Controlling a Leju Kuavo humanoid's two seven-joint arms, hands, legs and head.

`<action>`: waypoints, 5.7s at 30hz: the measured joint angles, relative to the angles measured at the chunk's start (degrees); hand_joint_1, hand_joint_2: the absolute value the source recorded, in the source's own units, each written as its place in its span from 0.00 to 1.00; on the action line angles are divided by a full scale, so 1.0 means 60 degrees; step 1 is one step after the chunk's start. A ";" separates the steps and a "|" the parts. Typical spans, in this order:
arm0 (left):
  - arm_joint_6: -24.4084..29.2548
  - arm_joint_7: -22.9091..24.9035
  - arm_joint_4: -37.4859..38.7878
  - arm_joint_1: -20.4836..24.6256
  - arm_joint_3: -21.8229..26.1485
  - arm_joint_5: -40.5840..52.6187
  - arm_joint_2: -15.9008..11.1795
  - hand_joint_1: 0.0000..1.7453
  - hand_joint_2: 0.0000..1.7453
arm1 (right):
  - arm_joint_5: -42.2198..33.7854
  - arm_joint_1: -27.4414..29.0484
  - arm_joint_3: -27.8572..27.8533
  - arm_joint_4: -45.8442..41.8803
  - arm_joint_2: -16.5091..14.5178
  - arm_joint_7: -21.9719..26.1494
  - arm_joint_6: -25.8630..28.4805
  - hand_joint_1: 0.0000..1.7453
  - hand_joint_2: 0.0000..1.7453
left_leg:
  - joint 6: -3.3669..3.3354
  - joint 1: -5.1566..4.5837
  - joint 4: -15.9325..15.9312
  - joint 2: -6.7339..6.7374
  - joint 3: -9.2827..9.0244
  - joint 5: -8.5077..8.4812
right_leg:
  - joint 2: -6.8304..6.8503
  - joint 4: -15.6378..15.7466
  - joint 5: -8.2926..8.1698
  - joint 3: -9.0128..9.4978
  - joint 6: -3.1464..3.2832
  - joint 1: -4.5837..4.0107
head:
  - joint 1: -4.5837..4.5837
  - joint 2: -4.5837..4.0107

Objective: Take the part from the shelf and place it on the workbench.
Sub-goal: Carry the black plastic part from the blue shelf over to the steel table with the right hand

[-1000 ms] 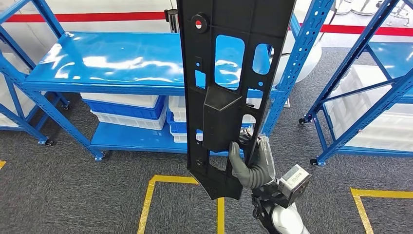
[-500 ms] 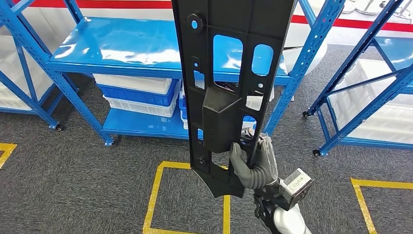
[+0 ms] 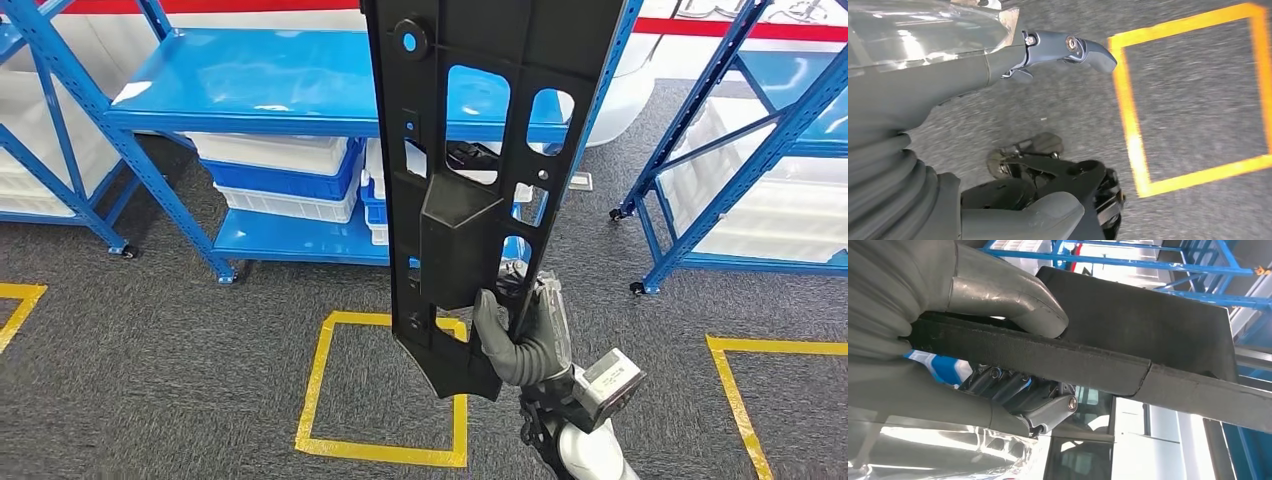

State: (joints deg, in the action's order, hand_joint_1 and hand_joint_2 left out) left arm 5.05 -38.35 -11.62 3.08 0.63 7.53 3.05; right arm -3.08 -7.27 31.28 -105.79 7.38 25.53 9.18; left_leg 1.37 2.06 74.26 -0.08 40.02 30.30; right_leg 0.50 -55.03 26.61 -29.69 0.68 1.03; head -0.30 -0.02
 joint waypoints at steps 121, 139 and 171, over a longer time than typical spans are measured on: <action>-0.0350 -0.0297 0.0033 -0.0032 0.0910 -0.0334 -0.0490 0.00 1.00 | 0.0991 0.1719 -0.0123 -0.1121 -0.0073 0.1361 -0.1102 1.00 1.00 | -0.0209 -0.0202 -0.0078 -0.0053 0.0446 0.0247 | 0.0298 -0.0385 0.0286 -0.0110 -0.0003 -0.0064 | -0.0046 0.0000; -0.0350 -0.0301 -0.0041 -0.0017 0.0923 -0.0338 -0.0530 0.00 1.00 | 0.0990 0.1674 -0.0071 -0.1066 -0.0094 0.1361 -0.1155 1.00 1.00 | -0.0678 -0.0240 -0.2740 -0.0719 -0.0999 -0.0879 | -0.0200 -0.2117 0.0862 -0.1125 -0.0538 -0.0018 | 0.0114 0.0000; -0.0518 -0.0277 -0.0045 0.0213 0.0889 -0.0085 -0.0287 0.00 1.00 | 0.1400 0.1545 0.0026 -0.1143 -0.0236 0.1003 -0.1240 1.00 1.00 | -0.0627 -0.0241 -0.2734 -0.0836 -0.1143 -0.0744 | -0.0406 -0.1082 0.0387 -0.0644 -0.0631 0.0161 | 0.0130 0.0000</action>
State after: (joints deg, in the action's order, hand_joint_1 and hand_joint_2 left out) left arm 1.95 -40.01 -11.89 4.36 5.97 7.03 1.33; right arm 5.33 2.00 31.44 -112.65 5.97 31.55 1.74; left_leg -2.40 0.61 57.86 -5.09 33.16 25.83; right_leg -1.93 -61.53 28.93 -33.56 -3.10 1.99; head 0.48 -0.02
